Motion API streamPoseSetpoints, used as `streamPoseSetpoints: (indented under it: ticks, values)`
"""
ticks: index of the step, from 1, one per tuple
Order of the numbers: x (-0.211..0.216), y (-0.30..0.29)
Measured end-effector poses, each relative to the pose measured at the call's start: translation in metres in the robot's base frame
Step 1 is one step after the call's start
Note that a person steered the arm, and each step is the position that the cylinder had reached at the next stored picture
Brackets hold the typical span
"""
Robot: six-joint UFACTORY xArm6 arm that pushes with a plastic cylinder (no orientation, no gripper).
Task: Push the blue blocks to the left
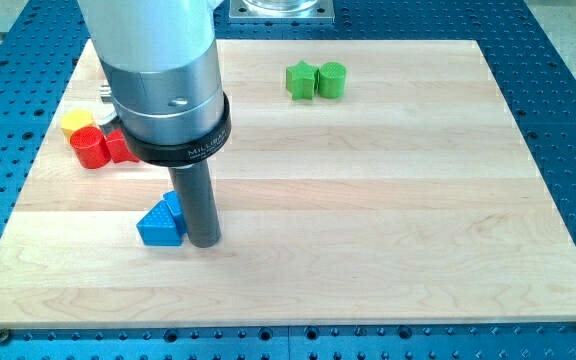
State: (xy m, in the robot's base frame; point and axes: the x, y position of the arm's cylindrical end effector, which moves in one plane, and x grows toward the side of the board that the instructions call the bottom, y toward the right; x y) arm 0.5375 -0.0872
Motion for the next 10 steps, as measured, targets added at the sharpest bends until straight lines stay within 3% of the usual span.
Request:
streamPoseSetpoints:
  ticks: [1,3,4,6,8,10]
  values:
    - [0.0,0.003]
    - [-0.003,0.061]
    - [-0.022,0.071]
    - [-0.049,0.058]
    - [-0.048,0.013]
    - [-0.015,-0.007]
